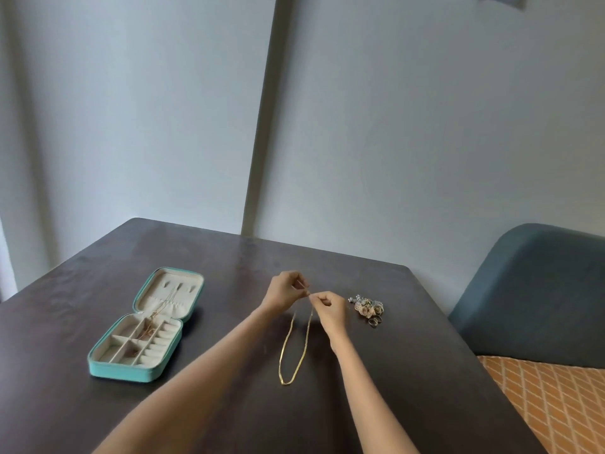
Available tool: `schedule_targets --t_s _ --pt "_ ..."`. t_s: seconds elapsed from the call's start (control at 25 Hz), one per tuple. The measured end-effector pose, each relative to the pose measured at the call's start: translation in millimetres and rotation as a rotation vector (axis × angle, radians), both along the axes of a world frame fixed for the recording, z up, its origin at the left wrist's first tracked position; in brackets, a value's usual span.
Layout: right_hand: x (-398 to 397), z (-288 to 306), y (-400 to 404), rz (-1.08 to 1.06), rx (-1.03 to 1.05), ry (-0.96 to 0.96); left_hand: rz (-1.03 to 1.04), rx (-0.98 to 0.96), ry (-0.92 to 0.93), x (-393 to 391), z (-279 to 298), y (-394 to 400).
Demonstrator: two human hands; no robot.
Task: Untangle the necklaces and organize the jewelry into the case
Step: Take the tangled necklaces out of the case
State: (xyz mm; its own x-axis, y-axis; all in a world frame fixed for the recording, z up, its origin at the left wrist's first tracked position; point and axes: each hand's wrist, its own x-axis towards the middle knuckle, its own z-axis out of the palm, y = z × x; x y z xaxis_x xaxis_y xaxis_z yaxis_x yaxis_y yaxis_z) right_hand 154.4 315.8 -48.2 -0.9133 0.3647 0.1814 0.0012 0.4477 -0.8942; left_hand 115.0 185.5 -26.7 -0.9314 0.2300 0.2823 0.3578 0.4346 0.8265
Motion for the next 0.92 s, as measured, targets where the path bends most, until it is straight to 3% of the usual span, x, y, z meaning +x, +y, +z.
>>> schedule_targets --t_s 0.36,0.44,0.56,0.64,0.84,0.92 --pt "-71 -26 12 -0.039 0.416 -0.066 0.022 -0.165 0.039 -54 -34 14" --pt "-72 -23 13 -0.045 0.383 -0.05 0.028 -0.15 0.056 -54 -35 11" --pt "-53 -18 13 -0.027 0.157 0.025 0.007 -0.156 0.086 -45 -35 5" --pt "-29 -14 12 0.059 0.1 0.051 -0.01 -0.286 0.111 -38 -35 3" --pt "29 -7 4 0.383 0.438 0.011 -0.052 -0.526 0.168 -28 -32 6" --pt "47 -8 1 0.432 0.458 0.018 -0.063 -0.568 0.161 -27 -33 7"
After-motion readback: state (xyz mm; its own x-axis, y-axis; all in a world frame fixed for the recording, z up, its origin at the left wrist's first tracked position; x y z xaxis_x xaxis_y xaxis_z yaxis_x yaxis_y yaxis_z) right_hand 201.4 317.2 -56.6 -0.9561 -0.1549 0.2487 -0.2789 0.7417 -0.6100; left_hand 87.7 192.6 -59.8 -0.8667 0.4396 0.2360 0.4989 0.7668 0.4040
